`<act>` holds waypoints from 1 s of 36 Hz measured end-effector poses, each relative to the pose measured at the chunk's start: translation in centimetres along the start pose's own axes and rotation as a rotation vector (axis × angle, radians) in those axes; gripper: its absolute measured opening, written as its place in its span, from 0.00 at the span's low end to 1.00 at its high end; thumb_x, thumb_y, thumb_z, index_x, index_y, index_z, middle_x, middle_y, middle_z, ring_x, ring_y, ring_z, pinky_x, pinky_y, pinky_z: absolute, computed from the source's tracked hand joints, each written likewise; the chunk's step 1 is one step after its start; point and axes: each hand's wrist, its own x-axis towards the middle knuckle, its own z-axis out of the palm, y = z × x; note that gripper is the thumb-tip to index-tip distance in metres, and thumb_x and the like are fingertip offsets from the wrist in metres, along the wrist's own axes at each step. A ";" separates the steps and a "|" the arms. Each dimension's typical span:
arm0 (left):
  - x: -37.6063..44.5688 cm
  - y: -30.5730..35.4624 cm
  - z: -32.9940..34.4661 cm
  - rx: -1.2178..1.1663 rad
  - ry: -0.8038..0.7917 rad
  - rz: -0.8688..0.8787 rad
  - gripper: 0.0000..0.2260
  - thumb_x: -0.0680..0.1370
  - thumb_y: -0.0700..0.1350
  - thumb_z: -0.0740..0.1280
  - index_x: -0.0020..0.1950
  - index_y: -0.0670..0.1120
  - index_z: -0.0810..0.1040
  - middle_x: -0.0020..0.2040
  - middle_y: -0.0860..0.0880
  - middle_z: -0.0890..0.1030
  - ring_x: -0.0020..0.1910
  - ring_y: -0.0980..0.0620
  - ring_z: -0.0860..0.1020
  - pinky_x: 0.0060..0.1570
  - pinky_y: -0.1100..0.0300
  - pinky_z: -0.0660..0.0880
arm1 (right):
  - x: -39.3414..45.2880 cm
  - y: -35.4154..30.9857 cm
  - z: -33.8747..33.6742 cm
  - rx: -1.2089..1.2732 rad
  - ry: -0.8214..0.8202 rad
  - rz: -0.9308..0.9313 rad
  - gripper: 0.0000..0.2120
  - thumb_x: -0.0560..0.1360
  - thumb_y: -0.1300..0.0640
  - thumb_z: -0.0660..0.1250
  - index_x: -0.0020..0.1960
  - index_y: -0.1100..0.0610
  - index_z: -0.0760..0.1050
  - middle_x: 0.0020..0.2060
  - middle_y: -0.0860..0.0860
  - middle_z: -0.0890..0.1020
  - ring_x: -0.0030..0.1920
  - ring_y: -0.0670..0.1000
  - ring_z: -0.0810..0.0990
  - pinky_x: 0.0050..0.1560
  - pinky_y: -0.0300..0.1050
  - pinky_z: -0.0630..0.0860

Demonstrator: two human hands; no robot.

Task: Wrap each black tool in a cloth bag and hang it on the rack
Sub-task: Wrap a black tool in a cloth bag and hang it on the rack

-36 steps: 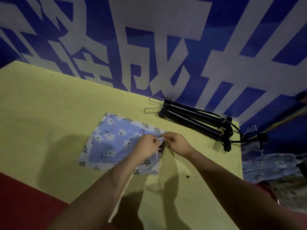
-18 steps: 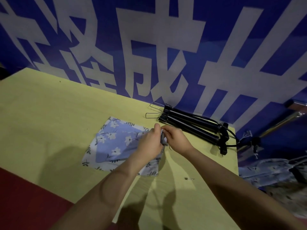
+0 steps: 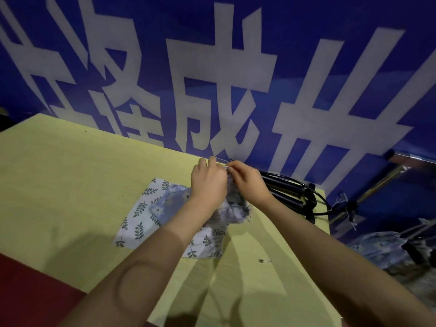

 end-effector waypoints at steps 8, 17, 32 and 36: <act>-0.9 0.2 2.0 -0.009 -0.146 0.040 0.20 0.78 0.36 0.61 0.69 0.40 0.63 0.67 0.43 0.63 0.62 0.40 0.68 0.49 0.53 0.74 | -0.9 1.0 -1.2 -0.219 0.047 -0.059 0.08 0.80 0.61 0.60 0.52 0.60 0.78 0.45 0.54 0.82 0.44 0.51 0.80 0.47 0.47 0.78; -1.5 -0.1 4.6 -0.247 -0.386 0.186 0.40 0.75 0.36 0.65 0.78 0.47 0.41 0.79 0.51 0.45 0.57 0.41 0.76 0.40 0.55 0.69 | -4.3 5.5 -0.8 -0.064 0.080 0.224 0.13 0.77 0.63 0.64 0.61 0.58 0.74 0.55 0.51 0.77 0.53 0.48 0.76 0.54 0.39 0.72; -3.2 2.1 9.2 -0.317 -0.472 0.143 0.38 0.77 0.32 0.60 0.78 0.47 0.40 0.79 0.52 0.44 0.73 0.41 0.61 0.59 0.51 0.70 | -15.1 12.4 1.0 -0.424 -0.498 0.489 0.16 0.70 0.53 0.71 0.55 0.55 0.74 0.54 0.52 0.69 0.54 0.54 0.68 0.52 0.43 0.67; -3.4 2.0 9.8 -0.340 -0.472 0.125 0.38 0.75 0.32 0.61 0.78 0.48 0.42 0.78 0.53 0.48 0.70 0.38 0.59 0.57 0.48 0.73 | -15.5 13.0 1.3 -0.351 -0.452 0.502 0.08 0.73 0.57 0.69 0.51 0.57 0.77 0.50 0.51 0.67 0.54 0.54 0.68 0.53 0.43 0.66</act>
